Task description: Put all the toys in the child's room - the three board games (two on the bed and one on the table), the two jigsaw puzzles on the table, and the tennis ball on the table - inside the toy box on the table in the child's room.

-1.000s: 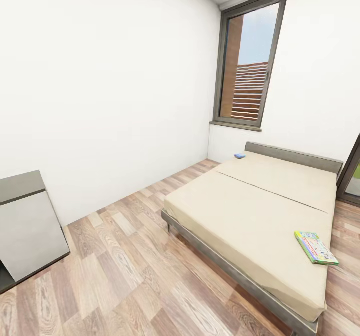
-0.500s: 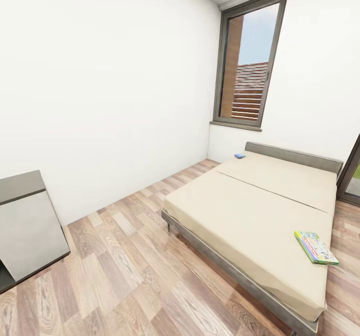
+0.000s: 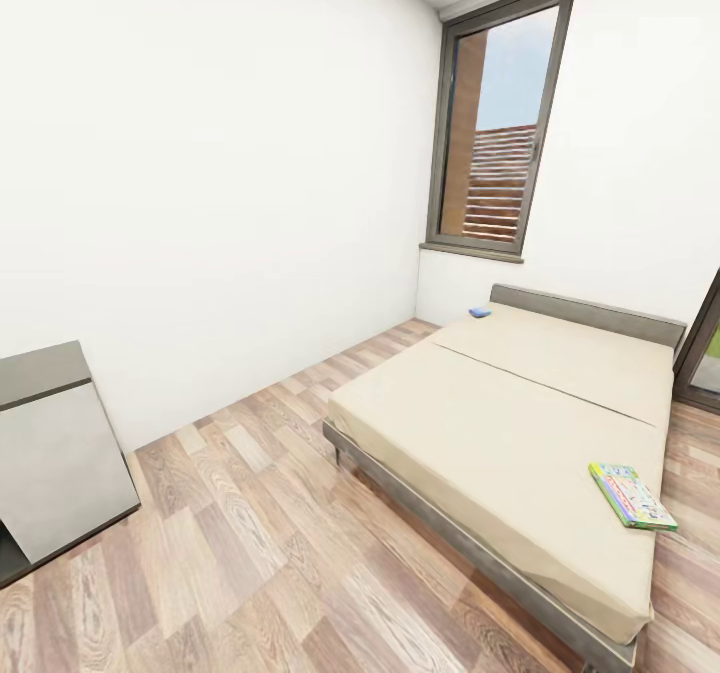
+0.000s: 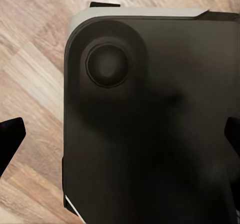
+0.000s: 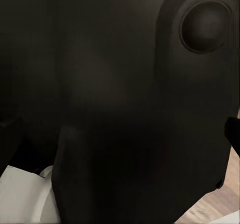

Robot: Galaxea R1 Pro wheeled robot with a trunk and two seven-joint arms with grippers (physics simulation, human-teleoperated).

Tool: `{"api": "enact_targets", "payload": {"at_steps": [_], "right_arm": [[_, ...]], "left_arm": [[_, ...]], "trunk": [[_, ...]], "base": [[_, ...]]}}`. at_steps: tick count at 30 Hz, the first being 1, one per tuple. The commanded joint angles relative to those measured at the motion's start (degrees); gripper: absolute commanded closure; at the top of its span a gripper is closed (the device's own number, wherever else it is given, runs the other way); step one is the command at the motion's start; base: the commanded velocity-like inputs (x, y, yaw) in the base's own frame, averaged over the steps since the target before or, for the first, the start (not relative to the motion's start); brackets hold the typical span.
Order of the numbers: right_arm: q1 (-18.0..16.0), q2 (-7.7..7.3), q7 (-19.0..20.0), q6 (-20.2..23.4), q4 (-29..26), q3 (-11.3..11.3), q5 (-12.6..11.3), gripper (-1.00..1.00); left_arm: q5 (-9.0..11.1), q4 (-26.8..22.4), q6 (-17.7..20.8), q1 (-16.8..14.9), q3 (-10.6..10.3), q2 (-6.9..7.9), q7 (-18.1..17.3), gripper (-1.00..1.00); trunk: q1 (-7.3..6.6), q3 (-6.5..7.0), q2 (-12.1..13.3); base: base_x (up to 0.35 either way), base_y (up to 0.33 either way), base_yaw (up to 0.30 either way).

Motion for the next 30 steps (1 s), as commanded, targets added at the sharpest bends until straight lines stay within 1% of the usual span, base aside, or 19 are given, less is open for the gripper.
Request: {"api": "enact_targets", "payload": {"at_steps": [1,7,21,30], "right_arm": [[-0.01,0.13,0.14,-0.05,-0.02,0.04,-0.02,-1.00],[-0.01,0.53,0.13,-0.13,-0.03,-0.02,0.15,-1.00],[-0.01,0.60,0.13,-0.12,-0.03,-0.24,-0.08,-1.00],[-0.01,0.61,0.13,-0.16,-0.03,0.04,0.26,-1.00]], "left_arm": [[0.03,-0.02,-0.13,-0.01,0.39,-0.01,-0.04,-1.00],[-0.04,-0.09,-0.13,-0.01,0.35,-0.03,-0.11,-1.00],[-0.27,-0.10,-0.11,-0.01,0.10,-0.15,-0.15,-1.00],[-0.28,-0.10,-0.13,-0.01,0.04,-0.15,-0.15,-1.00]], "trunk": [[0.00,-0.05,-0.03],[0.00,-0.05,-0.03],[0.00,-0.05,-0.03],[0.00,-0.05,-0.03]], "base": [[0.000,0.000,0.000],[0.000,0.000,0.000],[0.000,0.000,0.000],[0.000,0.000,0.003]]}}
